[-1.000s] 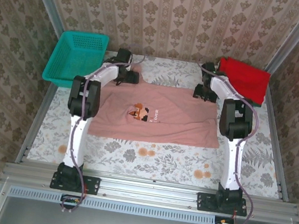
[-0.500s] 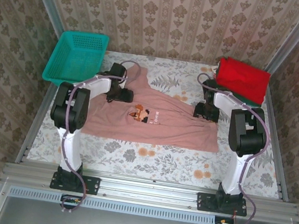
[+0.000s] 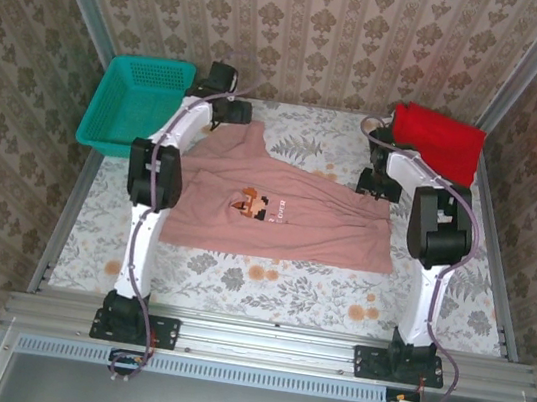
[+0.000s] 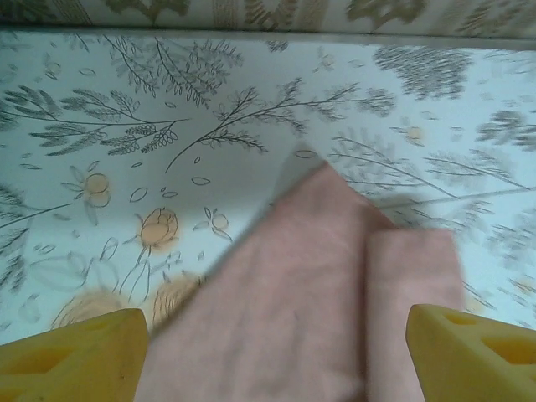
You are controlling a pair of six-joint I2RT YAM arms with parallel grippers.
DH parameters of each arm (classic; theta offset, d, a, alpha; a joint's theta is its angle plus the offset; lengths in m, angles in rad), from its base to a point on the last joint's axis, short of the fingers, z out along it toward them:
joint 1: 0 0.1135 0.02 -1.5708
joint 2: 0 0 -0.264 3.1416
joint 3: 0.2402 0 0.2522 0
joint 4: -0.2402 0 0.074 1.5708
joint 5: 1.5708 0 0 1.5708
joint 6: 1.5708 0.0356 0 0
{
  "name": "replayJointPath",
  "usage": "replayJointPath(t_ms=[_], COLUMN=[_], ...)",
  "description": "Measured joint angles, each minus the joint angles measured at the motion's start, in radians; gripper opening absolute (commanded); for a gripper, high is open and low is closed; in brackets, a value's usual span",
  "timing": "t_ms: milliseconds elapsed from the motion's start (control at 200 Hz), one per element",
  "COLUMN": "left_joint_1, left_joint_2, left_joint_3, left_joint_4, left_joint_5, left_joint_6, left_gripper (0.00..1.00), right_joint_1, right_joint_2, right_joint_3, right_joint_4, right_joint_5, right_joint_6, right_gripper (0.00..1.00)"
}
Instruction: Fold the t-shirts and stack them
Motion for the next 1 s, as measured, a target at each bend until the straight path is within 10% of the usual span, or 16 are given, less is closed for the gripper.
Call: replayJointPath(t_ms=[195, 450, 770, 1000], left_joint_1=[0.012, 0.011, 0.024, 0.038], left_joint_2=[0.151, 0.186, 0.209, 0.202], left_joint_3=[0.164, 0.225, 0.235, 0.225], left_joint_4=[-0.053, -0.076, -0.081, -0.08], left_joint_5=[-0.007, 0.093, 0.241, 0.309], left_joint_6=[-0.014, -0.049, -0.051, -0.046], left_gripper=[0.76, 0.46, 0.02, 0.0], right_joint_1=[-0.013, -0.043, -0.06, -0.061], right_joint_2=[0.009, 0.019, 0.042, 0.037], right_joint_3=[0.028, 0.037, 0.074, 0.074], right_joint_4=[-0.016, -0.014, -0.006, -0.004], right_joint_5=[0.027, -0.006, -0.091, -0.103], right_joint_6=[0.0, 0.0, -0.007, -0.013], right_gripper=[0.69, 0.65, 0.24, 0.13])
